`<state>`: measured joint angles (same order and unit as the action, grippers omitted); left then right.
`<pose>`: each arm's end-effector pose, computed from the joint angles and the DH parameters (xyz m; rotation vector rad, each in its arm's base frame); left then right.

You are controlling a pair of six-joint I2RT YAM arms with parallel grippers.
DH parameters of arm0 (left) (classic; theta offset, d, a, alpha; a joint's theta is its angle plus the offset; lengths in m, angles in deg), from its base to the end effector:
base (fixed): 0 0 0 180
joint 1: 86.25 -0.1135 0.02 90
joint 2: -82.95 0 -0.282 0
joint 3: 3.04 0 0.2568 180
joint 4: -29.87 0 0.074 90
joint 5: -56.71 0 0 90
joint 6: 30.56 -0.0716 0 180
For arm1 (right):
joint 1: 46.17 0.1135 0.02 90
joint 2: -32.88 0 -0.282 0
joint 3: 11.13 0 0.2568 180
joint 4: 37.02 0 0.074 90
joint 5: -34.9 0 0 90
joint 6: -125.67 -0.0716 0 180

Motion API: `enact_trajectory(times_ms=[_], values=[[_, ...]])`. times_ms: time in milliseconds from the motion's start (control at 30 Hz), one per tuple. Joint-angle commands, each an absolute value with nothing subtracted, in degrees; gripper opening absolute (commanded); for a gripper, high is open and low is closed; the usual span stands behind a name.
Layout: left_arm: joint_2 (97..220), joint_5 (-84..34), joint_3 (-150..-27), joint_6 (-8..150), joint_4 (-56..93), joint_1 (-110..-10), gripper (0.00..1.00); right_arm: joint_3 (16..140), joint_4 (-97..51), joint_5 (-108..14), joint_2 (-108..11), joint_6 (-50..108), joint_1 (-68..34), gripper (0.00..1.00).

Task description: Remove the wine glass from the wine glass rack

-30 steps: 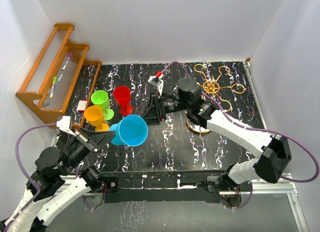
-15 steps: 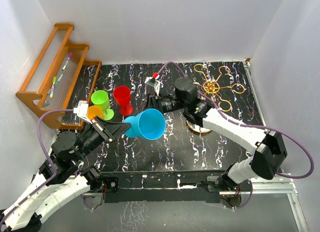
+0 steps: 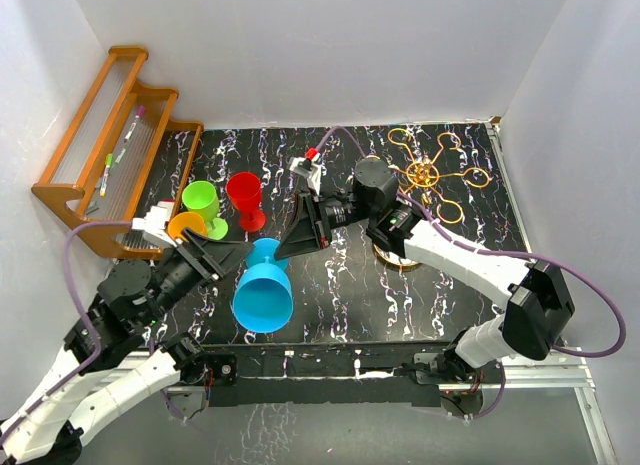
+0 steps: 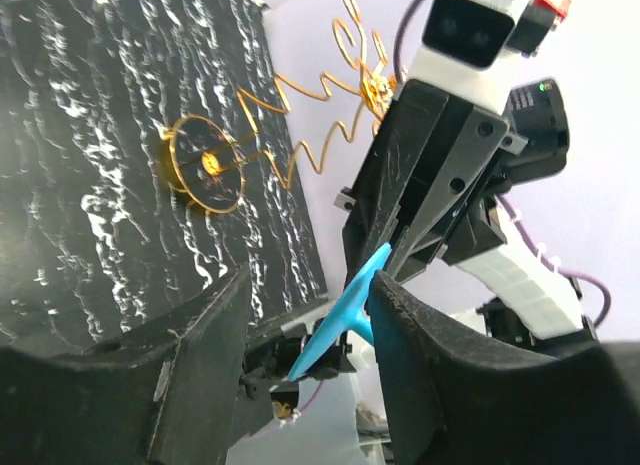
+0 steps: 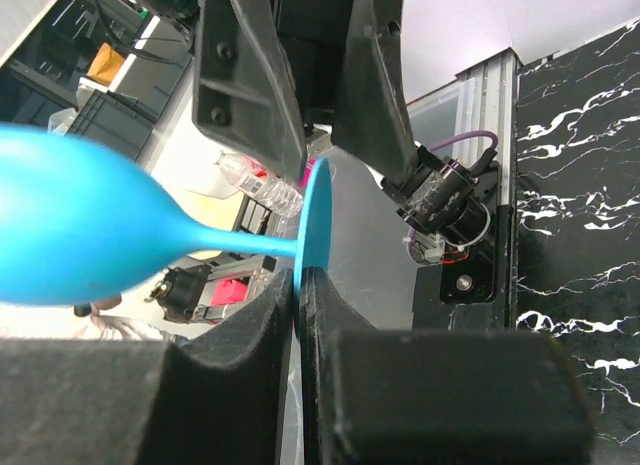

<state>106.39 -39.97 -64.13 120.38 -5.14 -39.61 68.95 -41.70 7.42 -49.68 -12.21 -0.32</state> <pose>0.0813 -0.0739 0.3892 -0.3143 1.6718 -1.3760 0.1961 0.2932 0.3861 -1.0389 1.7135 1.9886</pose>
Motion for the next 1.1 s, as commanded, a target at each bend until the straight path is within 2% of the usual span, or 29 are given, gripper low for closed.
enact_trajectory(times_ms=[0, 233, 367, 500, 667, 933, 1067], values=[[106.5, -52.6, -73.4, 119.9, -20.4, -39.7, 0.51, 68.4, -45.5, 5.8, -47.5, -11.5, -0.3, 0.08], [105.0, -60.5, -83.9, 117.2, -35.5, -39.7, 0.51, 68.1, -45.3, 3.0, -48.9, -12.3, -1.4, 0.08], [106.2, -55.2, -89.6, 110.8, -35.1, -39.7, 0.47, 68.2, -45.0, 0.5, -51.8, -17.0, -3.3, 0.08], [112.4, -48.1, -95.7, 105.8, -36.0, -39.9, 0.46, 69.8, -41.9, -1.5, -55.1, -17.2, -3.6, 0.08], [117.9, -42.9, -98.3, 100.8, -35.4, -40.2, 0.45, 70.5, -41.9, -2.9, -57.2, -18.2, -3.8, 0.08], [122.9, -40.7, -98.5, 98.2, -37.0, -40.2, 0.45, 72.4, -39.4, -3.9, -58.5, -17.6, -4.0, 0.08], [124.0, -42.5, -100.0, 97.7, -38.8, -40.2, 0.41, 72.7, -38.4, -4.5, -58.3, -16.7, -4.0, 0.08]])
